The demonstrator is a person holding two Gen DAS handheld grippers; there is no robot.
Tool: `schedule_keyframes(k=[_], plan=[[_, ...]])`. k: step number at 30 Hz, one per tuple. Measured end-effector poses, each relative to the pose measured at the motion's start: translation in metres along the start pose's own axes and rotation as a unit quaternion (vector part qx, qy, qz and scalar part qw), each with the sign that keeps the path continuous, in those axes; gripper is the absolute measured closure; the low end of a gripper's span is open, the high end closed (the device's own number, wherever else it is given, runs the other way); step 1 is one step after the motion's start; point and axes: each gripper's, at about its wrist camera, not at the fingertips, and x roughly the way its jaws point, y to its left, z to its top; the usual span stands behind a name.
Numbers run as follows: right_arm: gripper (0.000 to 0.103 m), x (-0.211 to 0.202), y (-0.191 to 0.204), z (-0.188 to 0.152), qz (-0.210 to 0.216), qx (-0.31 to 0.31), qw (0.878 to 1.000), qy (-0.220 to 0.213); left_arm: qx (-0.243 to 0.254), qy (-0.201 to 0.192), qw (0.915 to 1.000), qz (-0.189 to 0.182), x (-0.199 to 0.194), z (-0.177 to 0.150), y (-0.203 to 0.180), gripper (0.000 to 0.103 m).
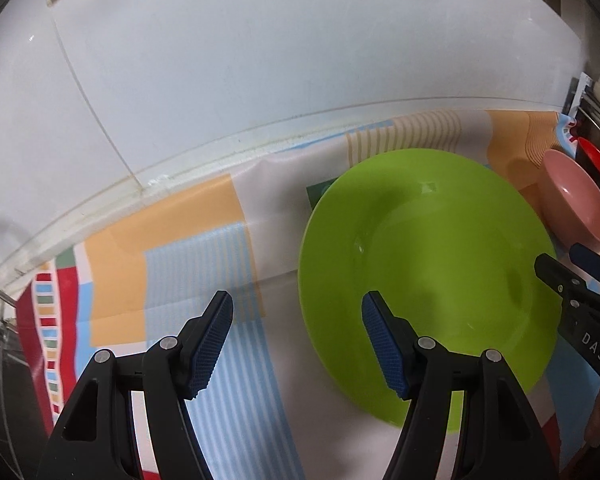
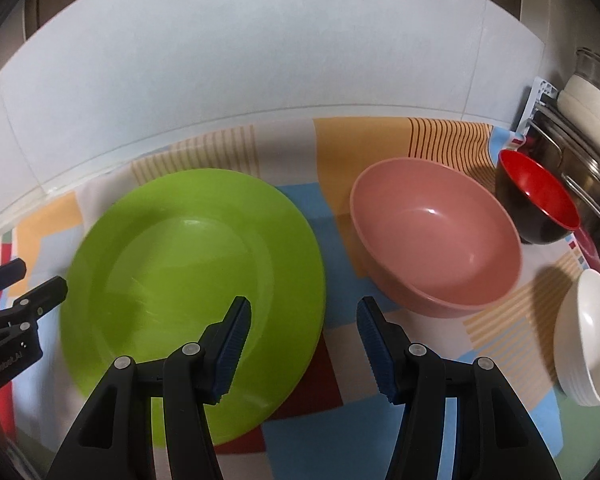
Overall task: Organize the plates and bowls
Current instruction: 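Move both grippers to the rim of the lime-green plate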
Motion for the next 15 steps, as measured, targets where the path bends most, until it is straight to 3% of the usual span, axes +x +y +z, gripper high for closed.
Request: schedule_keyframes(k=[7, 15], plan=[[0.047, 0.015, 0.001, 0.004, -0.005, 0.002, 1.000, 0.007, -0.002, 0.015, 0.9998, -0.016, 0.019, 0.005, -0.003, 0.037], [0.047, 0.028, -0.001, 0.008, 0.004, 0.010, 1.000, 0.018, -0.002, 0.025, 0.9993, -0.029, 0.029, 0.009, -0.005, 0.046]])
